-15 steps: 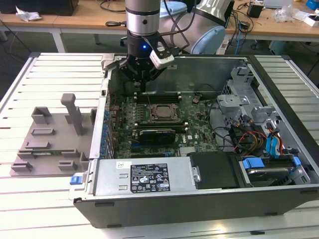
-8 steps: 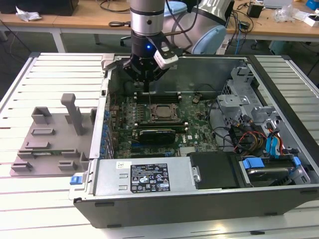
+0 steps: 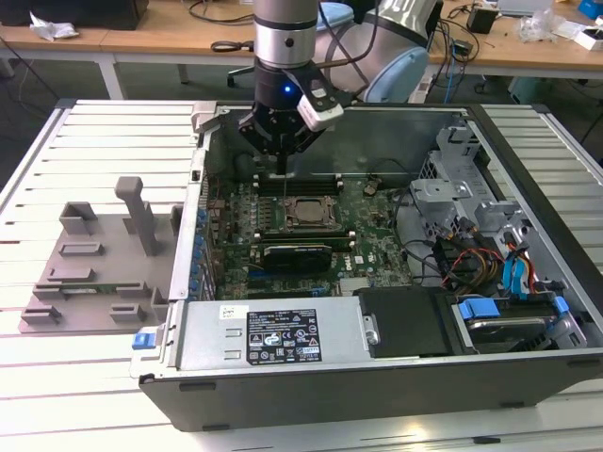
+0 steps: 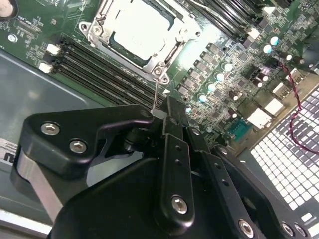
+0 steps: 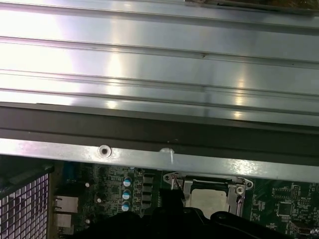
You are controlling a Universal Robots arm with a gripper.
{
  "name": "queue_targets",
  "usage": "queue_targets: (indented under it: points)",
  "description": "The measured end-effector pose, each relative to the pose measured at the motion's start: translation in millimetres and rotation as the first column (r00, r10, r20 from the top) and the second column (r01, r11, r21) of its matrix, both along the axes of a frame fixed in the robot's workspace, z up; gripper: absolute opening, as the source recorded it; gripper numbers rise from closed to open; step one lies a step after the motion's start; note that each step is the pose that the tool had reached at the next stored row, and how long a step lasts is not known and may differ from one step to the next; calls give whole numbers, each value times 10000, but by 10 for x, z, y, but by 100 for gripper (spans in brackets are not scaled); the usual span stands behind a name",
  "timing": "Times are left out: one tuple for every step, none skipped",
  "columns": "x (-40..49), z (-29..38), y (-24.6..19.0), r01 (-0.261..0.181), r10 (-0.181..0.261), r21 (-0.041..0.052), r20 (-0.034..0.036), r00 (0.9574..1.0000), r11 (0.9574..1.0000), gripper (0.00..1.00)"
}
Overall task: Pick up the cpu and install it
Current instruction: 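Install the first cpu locking lever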
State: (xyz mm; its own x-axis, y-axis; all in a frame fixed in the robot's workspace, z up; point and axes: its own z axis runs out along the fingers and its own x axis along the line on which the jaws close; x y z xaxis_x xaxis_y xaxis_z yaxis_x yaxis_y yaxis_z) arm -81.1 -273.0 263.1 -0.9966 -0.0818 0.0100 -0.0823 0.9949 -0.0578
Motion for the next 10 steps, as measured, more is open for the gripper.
queue_targets:
  points:
    - [18,-1,0,1,-1,0,-2,10000,10000,11]
    - [30,-1,0,1,-1,0,-5,10000,10000,11]
    - [43,-1,0,1,-1,0,-8,10000,10000,11]
    - [53,-1,0,0,0,0,-9,10000,10000,11]
    - [65,-2,0,0,0,0,-12,10000,10000,11]
    - [84,-2,0,0,0,0,-15,10000,10000,11]
    - [93,-2,0,0,0,-1,-16,10000,10000,11]
    - [104,-2,0,0,0,-1,-18,10000,10000,11]
    - [105,-3,0,0,0,0,-17,10000,10000,11]
    - [105,-3,0,2,-2,0,-16,10000,10000,11]
